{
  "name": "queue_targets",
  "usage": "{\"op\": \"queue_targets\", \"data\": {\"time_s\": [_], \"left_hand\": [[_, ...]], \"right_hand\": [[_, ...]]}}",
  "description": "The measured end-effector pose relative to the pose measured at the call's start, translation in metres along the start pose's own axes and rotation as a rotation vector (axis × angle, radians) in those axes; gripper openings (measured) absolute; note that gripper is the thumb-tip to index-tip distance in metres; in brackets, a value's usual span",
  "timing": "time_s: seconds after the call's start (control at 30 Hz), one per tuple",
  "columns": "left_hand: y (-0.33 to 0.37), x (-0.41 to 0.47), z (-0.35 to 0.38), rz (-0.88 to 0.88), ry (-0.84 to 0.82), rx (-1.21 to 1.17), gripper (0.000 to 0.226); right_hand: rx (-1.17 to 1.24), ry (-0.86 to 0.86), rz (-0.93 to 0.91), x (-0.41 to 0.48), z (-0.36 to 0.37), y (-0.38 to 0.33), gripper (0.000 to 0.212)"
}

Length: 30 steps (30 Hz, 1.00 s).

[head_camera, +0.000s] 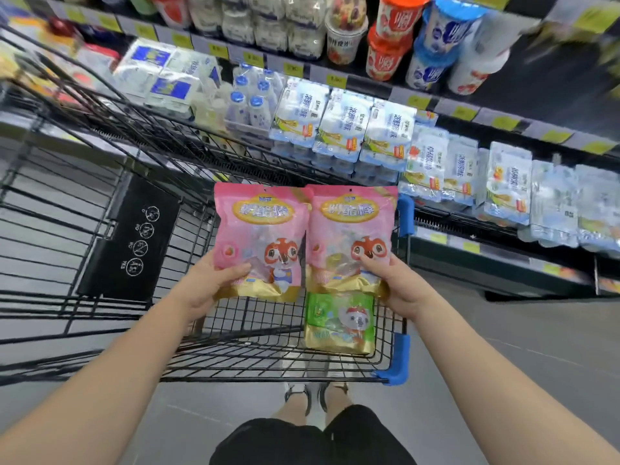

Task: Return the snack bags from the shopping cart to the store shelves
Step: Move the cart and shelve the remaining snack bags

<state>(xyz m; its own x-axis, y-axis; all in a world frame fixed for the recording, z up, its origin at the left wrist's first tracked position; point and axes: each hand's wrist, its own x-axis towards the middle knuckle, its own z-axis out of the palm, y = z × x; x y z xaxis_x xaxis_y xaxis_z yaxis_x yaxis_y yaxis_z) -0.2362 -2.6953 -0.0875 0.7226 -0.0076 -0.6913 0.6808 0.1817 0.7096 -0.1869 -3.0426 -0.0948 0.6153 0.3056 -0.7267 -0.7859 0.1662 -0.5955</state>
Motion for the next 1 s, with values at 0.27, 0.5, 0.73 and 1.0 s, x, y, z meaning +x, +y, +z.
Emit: {"op": "queue_targets", "data": {"time_s": [0.27,0.5,0.73,1.0], "left_hand": [[0.06,-0.031,0.037,0.175,-0.111,-0.067,0.063],[0.096,-0.037,0.078,0.264,-0.232,-0.023,0.083],[0.1,-0.029,0.14,0.315,-0.384,0.011,0.093],[0.099,-0.039,0.208,0.3,-0.441,0.04,0.089]], "right_hand": [[-0.016,0.017,-0.251,-0.066,-0.001,-0.064,0.072],[0.023,0.066,-0.394,-0.12,-0.022,-0.09,0.069],[0.114,0.181,-0.47,-0.172,-0.056,-0.085,0.057],[0.228,0.209,-0.551,-0.208,-0.107,-0.086,0.05]]}}
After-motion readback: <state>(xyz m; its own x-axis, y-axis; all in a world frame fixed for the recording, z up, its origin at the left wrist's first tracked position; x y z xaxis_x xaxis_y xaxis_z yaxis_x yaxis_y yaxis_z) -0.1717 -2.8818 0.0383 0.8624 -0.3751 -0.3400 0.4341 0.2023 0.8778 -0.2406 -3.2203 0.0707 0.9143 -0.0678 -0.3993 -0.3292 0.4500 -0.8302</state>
